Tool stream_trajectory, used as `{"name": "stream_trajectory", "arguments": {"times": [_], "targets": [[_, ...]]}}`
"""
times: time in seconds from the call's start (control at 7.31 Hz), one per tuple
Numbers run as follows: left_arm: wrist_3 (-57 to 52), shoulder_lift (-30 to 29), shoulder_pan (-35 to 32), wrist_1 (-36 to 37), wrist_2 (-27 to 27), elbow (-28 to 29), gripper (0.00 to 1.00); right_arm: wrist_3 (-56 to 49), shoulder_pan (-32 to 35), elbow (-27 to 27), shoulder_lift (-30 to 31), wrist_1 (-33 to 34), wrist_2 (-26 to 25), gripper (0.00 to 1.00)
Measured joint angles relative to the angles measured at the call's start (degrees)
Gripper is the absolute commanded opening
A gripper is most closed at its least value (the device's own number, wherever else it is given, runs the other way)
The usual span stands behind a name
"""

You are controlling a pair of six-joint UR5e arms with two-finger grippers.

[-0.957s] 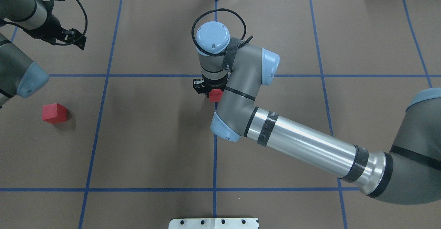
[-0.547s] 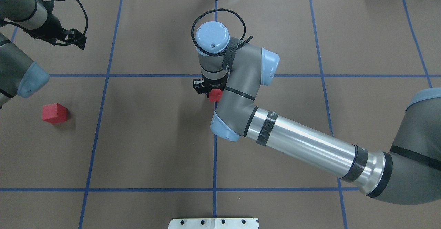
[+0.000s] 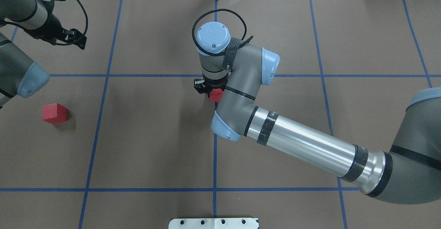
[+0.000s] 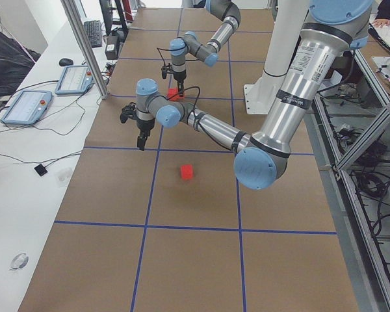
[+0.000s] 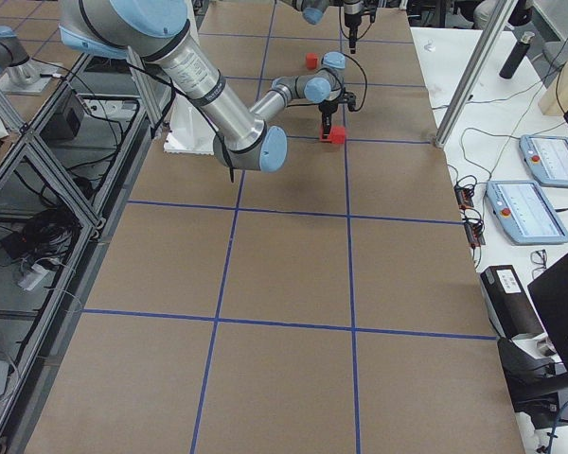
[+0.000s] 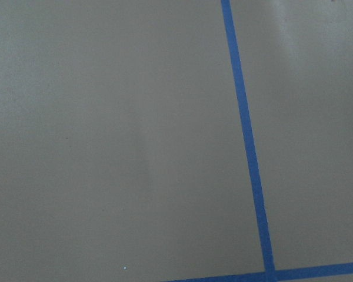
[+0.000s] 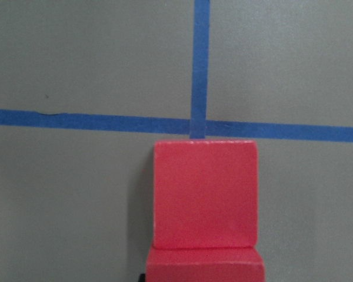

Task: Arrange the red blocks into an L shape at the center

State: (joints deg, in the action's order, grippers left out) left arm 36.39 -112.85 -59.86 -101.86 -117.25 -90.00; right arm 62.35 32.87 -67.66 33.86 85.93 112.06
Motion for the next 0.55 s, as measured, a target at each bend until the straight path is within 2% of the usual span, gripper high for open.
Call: {"name": "stream_trajectory", "arguments": {"times": [0.27, 0.55], "targets": [[0.0, 0.0, 0.0, 0.0, 0.0, 0.1, 0.99, -0.3, 0.0, 0.1, 0.1, -0.2, -0.1, 0.54], [0.0, 0.0, 0.0, 0.0, 0.0, 0.2, 0.99, -1.1, 0.0, 0.0, 0.2, -0.3, -0.1, 0.62]]}}
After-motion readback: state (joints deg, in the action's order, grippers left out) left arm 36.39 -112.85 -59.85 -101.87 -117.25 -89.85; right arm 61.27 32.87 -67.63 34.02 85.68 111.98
